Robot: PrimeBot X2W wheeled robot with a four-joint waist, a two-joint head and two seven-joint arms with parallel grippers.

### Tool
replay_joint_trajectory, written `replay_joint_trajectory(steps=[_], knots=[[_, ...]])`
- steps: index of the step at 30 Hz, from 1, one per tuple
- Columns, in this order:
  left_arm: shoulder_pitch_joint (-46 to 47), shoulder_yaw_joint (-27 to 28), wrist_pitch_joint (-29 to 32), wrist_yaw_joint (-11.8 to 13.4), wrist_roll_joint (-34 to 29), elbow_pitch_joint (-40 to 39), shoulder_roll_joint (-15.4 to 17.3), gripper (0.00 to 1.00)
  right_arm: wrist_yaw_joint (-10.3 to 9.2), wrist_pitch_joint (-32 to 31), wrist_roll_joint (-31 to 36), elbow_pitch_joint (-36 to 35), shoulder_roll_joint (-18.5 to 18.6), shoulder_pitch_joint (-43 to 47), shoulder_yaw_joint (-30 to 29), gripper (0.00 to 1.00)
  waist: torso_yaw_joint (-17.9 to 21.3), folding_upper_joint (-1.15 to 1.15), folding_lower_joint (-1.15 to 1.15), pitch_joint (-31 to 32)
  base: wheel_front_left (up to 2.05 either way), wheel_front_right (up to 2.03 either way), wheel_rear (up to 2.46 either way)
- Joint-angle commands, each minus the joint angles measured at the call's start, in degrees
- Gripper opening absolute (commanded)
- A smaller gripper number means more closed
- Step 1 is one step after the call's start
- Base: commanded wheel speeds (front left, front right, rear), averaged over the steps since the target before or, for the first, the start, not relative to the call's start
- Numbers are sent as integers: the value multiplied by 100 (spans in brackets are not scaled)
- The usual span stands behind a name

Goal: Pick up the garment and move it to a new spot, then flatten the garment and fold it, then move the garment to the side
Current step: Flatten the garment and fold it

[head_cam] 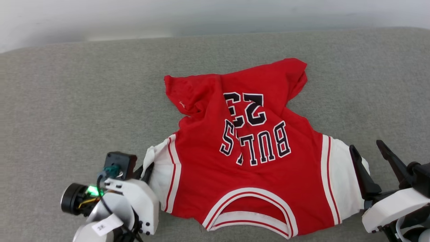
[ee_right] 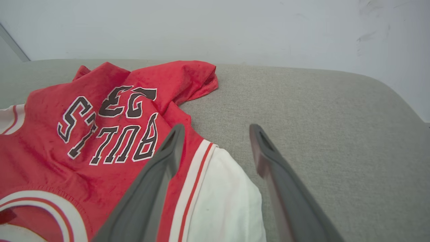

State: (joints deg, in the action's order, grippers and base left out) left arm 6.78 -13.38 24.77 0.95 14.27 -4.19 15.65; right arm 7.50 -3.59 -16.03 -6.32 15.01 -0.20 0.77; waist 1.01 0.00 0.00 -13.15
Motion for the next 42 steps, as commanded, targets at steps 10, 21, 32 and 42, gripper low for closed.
replay_joint_trajectory(steps=[10, 21, 32, 42], knots=[[-775, 388, -902, 249, 419, 383, -257, 49, -2, -104, 0, 124, 39, 94, 61, 100, -428, 0, 0, 256, 0, 0, 0], [-1043, 622, -1035, 810, 68, 725, 5, 100, -2, -267, -42, 95, 88, 184, 87, 100, -580, 0, 0, 588, 0, 0, 0], [-950, 430, 273, 170, 459, -270, 608, 100, -2, -1421, -112, -523, 403, 488, -170, 100, -437, 0, 0, 404, 0, 0, 0], [-523, 350, 1180, 53, 442, -101, 1014, 100, -3, -1655, -101, -828, 265, 466, -140, 100, -223, 0, 0, 24, 0, 0, 0]])
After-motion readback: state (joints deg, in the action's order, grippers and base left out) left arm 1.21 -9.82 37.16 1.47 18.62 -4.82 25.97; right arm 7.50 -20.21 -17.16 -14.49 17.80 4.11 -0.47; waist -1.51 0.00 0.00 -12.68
